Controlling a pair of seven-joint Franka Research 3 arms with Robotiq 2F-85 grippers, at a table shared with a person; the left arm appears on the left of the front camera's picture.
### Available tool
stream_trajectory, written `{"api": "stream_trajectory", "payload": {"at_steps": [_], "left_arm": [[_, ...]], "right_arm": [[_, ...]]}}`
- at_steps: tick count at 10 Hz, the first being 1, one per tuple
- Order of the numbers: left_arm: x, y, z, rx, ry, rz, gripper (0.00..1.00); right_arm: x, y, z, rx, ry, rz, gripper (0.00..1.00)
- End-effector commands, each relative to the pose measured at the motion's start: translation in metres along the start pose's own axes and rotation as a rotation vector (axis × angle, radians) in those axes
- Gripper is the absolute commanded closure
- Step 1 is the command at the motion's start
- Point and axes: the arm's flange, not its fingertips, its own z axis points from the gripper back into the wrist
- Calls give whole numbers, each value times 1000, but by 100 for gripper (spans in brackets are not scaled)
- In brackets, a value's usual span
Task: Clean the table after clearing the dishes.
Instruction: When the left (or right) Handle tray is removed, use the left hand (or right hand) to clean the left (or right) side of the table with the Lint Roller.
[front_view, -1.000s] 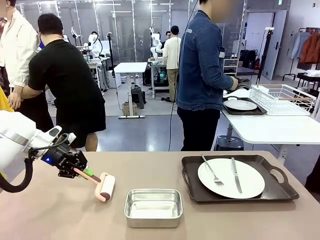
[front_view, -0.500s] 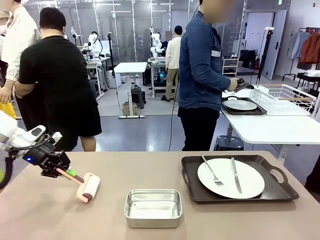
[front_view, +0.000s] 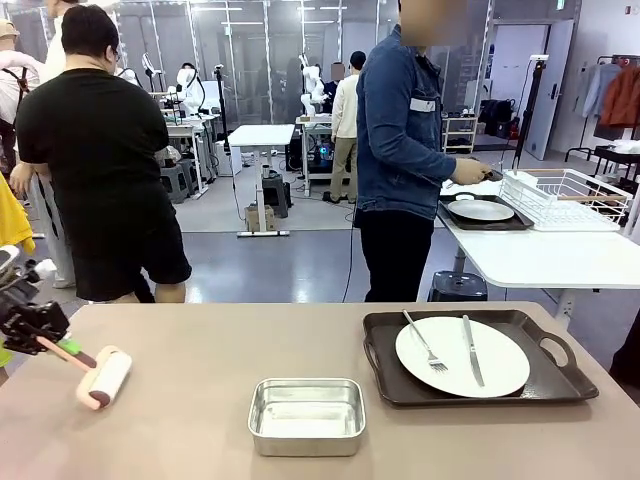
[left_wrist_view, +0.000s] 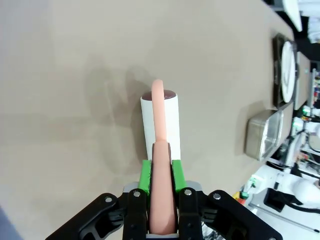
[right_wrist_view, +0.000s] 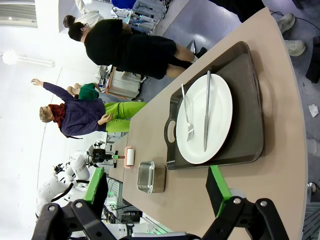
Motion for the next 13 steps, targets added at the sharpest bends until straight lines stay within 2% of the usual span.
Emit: {"api": "stream_trajectory", "payload": {"at_steps": [1, 3, 5, 7, 8, 10, 11, 12, 13], "left_arm": [[-19, 13, 15, 90, 42, -26, 80], [-31, 20, 40, 189, 41, 23, 80], [-46, 4, 66, 179, -2, 15, 80], [-66, -38, 100, 181, -51, -53, 80], [-73, -62, 113, 209, -111, -67, 80], [-88, -103, 135, 307, -158, -67, 80], [-92, -118, 136, 290, -162, -46, 80], [-76, -86, 136, 250, -146, -90, 80], [-76, -86, 136, 250, -146, -90, 80]], "right_arm": [[0, 2, 0, 10, -1, 13, 0], [0, 2, 0, 10, -1, 13, 0], [0, 2, 0, 10, -1, 13, 0], [0, 2, 0, 10, -1, 13, 0], [0, 2, 0, 10, -1, 13, 0], [0, 2, 0, 10, -1, 13, 0], [0, 2, 0, 10, -1, 13, 0], [0, 2, 0, 10, -1, 13, 0], [0, 2, 0, 10, -1, 13, 0]]}}
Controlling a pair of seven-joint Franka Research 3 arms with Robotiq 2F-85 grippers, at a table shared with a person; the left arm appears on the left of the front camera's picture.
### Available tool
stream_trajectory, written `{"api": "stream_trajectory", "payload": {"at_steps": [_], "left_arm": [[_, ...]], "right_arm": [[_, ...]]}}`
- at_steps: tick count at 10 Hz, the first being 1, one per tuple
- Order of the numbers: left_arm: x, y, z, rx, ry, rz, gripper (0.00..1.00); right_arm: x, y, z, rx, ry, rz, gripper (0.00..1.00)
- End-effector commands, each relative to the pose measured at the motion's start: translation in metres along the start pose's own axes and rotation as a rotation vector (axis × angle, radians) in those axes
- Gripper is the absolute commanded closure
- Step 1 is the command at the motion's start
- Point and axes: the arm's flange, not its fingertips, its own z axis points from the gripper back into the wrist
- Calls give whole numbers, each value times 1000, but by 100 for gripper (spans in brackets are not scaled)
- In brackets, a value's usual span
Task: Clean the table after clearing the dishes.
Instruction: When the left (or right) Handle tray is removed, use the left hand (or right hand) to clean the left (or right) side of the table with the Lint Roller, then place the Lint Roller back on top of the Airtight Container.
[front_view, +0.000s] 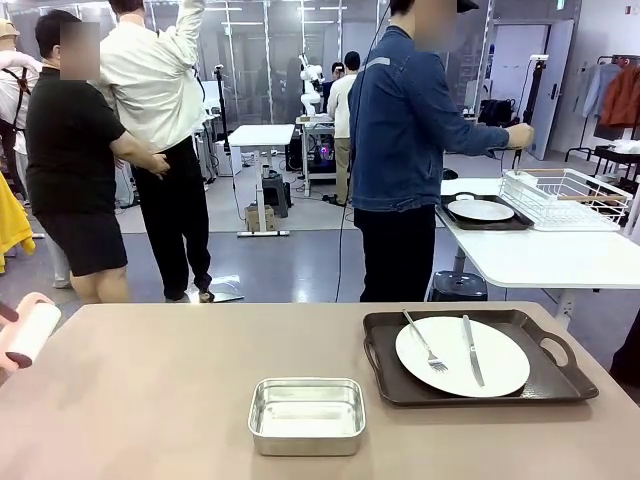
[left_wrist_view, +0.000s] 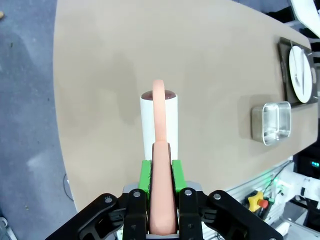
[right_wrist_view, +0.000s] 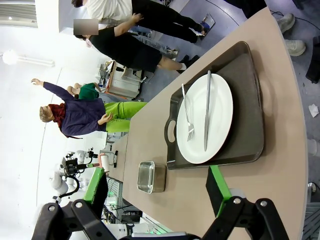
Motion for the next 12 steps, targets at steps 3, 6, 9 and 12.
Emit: {"api": "stream_trajectory", "payload": {"at_steps": [3, 6, 9, 12], "left_arm": [[5, 16, -12, -10, 20, -10, 80], [5, 16, -12, -10, 20, -10, 80], [22, -18, -24, -16, 100, -211, 80], [61, -161, -65, -79, 239, -703, 80]], "right_arm": [[0, 2, 0, 10, -1, 12, 0], [0, 2, 0, 10, -1, 12, 0], [0, 2, 0, 10, -1, 12, 0], [0, 2, 0, 10, -1, 12, 0]]}}
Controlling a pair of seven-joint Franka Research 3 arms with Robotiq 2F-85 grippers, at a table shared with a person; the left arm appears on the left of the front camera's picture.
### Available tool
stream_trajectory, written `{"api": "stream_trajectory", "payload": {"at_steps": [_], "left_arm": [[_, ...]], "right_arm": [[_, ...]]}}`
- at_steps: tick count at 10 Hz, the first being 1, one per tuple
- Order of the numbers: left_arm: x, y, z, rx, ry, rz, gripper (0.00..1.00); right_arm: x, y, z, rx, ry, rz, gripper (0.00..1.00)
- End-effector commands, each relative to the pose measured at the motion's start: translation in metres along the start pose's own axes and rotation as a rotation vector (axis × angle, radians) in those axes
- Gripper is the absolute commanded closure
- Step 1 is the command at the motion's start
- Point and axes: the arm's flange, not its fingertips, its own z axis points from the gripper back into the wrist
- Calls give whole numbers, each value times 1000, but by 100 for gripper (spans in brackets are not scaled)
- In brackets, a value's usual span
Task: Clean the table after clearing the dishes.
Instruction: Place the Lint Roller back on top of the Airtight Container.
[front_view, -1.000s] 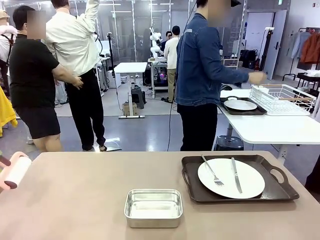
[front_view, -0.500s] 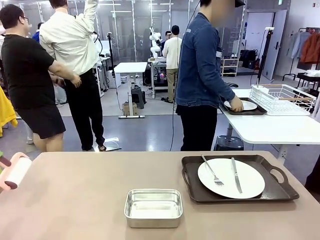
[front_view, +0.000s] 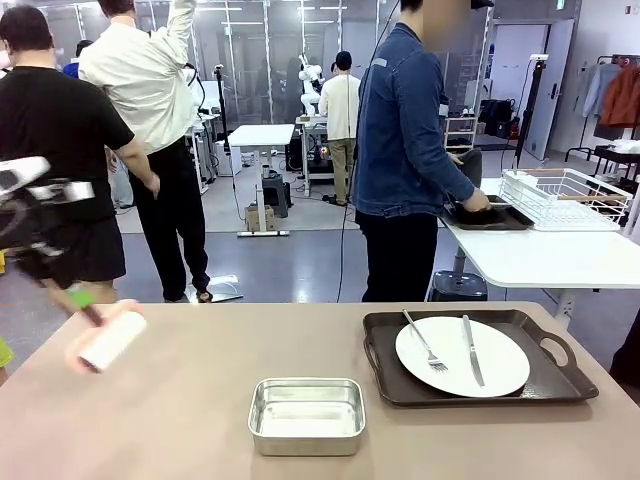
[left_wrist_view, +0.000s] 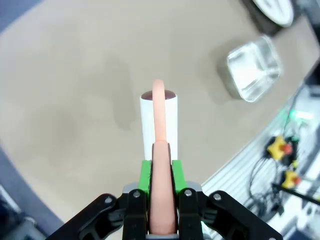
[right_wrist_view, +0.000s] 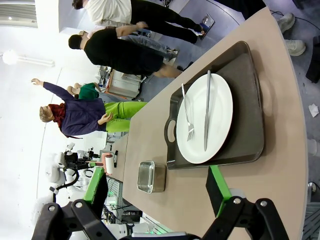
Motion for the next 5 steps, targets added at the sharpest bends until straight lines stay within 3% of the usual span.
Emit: {"api": "stream_trajectory", "payload": {"at_steps": [1, 4, 5], "left_arm": [[60, -45, -1, -29, 70, -313, 80], [137, -162, -44, -35, 224, -696, 80], [153, -192, -61, -38, 260, -758, 80]], "right_arm": [[0, 2, 0, 10, -3, 13, 0], [0, 2, 0, 10, -3, 13, 0], [0, 2, 0, 10, -3, 13, 0]]}}
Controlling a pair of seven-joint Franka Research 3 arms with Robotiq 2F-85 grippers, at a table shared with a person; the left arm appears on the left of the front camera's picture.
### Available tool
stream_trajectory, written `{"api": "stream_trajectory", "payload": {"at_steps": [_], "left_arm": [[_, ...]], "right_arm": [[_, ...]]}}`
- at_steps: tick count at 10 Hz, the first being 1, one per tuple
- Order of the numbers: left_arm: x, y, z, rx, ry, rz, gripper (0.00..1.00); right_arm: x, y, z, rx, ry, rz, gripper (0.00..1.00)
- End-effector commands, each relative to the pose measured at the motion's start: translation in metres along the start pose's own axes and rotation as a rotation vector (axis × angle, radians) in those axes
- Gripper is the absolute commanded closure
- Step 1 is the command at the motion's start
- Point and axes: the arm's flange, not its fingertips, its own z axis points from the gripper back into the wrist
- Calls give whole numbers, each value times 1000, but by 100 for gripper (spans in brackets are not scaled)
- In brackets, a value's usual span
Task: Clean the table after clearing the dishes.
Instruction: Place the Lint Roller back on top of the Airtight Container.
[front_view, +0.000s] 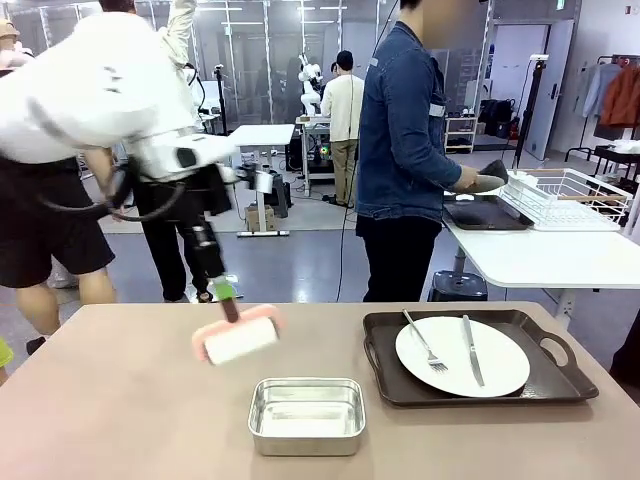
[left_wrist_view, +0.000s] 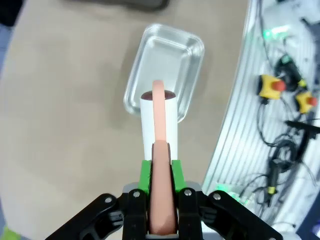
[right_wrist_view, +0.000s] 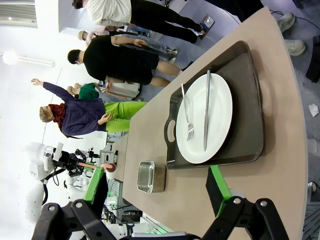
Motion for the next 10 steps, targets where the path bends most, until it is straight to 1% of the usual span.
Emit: {"api": "stream_trajectory", "payload": {"at_steps": [1, 2, 3, 4, 5, 7, 10], "left_arm": [[38, 0, -11, -3, 45, -69, 80], [59, -11, -25, 24, 75, -86, 80], [74, -22, -40, 4, 87, -123, 80], [82, -27, -56, 38, 128, -156, 80], [87, -30, -71, 41, 151, -180, 80], [88, -26, -94, 81, 161, -248, 80], [92, -7, -121, 74, 191, -263, 80]], "right_arm": [[-1, 3, 0, 10, -3, 15, 0], [-1, 3, 0, 10, -3, 15, 0], [-1, 3, 0, 10, -3, 15, 0], [-1, 3, 0, 10, -3, 15, 0], [-1, 3, 0, 10, -3, 15, 0], [-1, 3, 0, 10, -3, 15, 0], [-1, 3, 0, 10, -3, 15, 0]]}}
